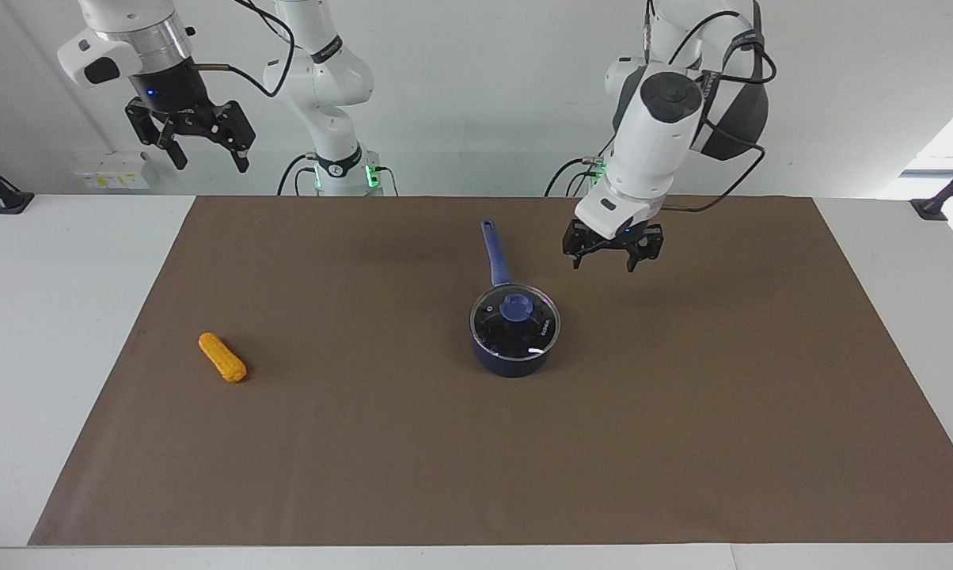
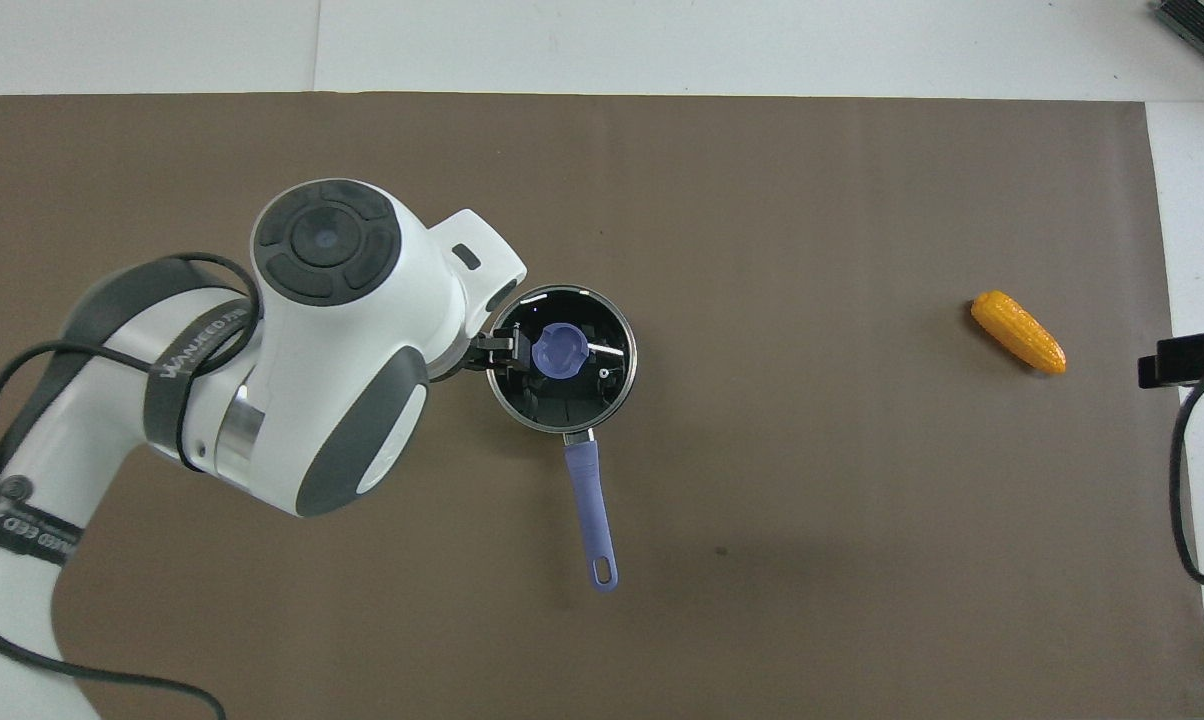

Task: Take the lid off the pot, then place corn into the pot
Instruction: 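Reach the left gripper over the pot and grasp the lid knob, then lift the glass lid off the pot with the left gripper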

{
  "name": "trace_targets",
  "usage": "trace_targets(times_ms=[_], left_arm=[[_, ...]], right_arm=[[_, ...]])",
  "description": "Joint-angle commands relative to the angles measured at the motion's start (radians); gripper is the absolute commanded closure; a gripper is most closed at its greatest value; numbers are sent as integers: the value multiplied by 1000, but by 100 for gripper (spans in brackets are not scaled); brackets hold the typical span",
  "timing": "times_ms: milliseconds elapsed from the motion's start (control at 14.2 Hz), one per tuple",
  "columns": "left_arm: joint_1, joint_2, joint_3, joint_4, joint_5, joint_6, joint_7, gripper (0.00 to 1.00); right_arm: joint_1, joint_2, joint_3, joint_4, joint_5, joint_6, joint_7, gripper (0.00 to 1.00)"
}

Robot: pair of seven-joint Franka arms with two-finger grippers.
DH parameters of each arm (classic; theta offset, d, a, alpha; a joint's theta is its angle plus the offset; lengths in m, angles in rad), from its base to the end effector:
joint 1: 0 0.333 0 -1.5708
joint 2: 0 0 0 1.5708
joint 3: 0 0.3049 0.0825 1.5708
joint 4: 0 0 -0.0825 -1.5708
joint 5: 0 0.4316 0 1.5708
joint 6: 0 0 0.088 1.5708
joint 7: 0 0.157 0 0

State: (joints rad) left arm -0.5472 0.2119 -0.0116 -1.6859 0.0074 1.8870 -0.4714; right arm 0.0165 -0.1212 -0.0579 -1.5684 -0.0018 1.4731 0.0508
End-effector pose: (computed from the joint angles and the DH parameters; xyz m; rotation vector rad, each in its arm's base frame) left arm 0.5656 -0.3522 0.3953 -3.1291 0.1401 0.0112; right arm 0.5547 -0.0251 0.6259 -3.1327 0.1443 -0.0403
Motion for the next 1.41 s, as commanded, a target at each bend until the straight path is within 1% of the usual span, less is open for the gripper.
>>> trace_targets(times_ms=[0, 141, 633, 774, 985, 1337], left_arm=[[-55, 76, 16, 50, 19, 23, -94, 0], [-83, 115, 16, 66, 14, 58, -145, 0], [-94, 164, 15, 67, -12, 148, -179, 0], [-126, 187, 16, 71, -9, 165, -207, 0], [-126, 205, 18, 123, 3, 130, -207, 0], [-126, 204, 18, 124, 9, 142, -207, 0]], right_arm=[[-7, -6, 3, -2, 14, -13, -20, 0], [-7, -6, 3, -2, 14, -13, -20, 0], [-7, -6, 3, -2, 14, -13, -20, 0], [-7, -6, 3, -2, 14, -13, -20, 0], [-7, -6, 3, -2, 14, -13, -20, 0], [-7, -6, 3, -2, 14, -13, -20, 0]])
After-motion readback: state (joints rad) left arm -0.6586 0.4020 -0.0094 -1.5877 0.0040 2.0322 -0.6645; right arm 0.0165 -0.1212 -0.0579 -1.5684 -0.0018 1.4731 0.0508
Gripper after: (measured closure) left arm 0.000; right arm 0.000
